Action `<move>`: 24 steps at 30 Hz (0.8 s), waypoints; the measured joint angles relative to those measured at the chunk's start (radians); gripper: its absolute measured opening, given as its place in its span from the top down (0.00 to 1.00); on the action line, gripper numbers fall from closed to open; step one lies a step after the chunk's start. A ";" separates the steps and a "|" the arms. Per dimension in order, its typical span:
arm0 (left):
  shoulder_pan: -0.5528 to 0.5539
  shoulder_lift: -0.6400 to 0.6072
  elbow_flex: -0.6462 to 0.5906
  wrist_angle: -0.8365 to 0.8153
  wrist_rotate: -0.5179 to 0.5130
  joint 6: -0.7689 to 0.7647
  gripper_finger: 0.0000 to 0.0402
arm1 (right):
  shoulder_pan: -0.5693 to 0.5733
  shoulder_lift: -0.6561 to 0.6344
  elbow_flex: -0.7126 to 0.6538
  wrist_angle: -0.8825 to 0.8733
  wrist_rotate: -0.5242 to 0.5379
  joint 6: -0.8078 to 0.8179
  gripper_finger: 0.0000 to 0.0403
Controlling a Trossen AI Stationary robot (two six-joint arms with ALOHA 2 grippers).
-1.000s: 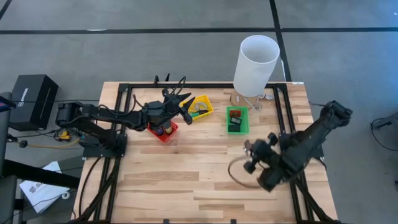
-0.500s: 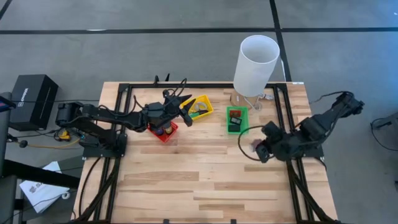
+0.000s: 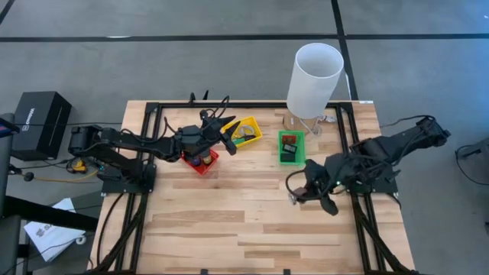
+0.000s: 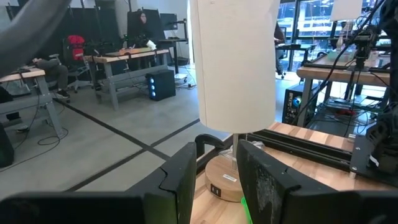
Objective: Pick & Place Office items
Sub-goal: Put the brown watch into the yellow basket
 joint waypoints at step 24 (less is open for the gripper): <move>-0.019 0.000 0.000 -0.036 0.000 0.006 0.72 | -0.472 -0.077 -0.393 0.518 -0.363 -0.525 0.96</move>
